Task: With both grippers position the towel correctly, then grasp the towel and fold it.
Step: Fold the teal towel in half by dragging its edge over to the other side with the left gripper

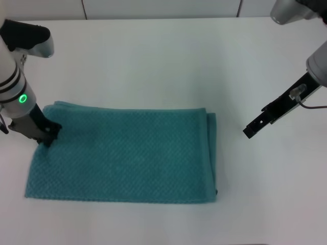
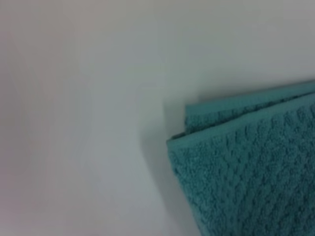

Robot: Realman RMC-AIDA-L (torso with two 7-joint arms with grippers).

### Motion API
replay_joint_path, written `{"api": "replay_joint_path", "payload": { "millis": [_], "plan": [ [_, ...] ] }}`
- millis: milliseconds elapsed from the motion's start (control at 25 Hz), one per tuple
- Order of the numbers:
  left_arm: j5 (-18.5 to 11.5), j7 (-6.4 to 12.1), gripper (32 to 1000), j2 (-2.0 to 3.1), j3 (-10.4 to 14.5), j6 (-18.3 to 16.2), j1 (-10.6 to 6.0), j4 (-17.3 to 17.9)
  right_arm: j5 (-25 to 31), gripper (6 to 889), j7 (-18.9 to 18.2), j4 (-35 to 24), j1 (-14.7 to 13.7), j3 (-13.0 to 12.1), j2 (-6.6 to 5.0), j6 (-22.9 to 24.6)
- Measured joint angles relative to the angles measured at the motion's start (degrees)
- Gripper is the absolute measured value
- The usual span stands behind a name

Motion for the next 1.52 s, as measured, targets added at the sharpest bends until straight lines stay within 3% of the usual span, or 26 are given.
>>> {"api": "replay_joint_path", "payload": {
  "millis": [440,1200,1360,1520],
  "plan": [
    [0.10,-0.09,73,2.17,0.21,-0.04,1.84,2.31,0.00,856,0.00,0.00,-0.08,0.00,0.00,0.03],
    [0.10,-0.09,74,2.17,-0.09,1.05,1.76,2.68,0.03,855,0.03,0.00,-0.17,0.00,0.00,0.12],
    [0.04,-0.09,73,2.07,-0.34,3.32,1.27,4.18,0.07,855,-0.01,0.04,-0.20,0.00,0.00,0.21],
    [0.00,-0.11,73,1.61,-1.00,9.46,-0.44,8.09,0.16,854,-0.15,0.07,-0.72,0.05,0.00,0.39]
  ]
}}
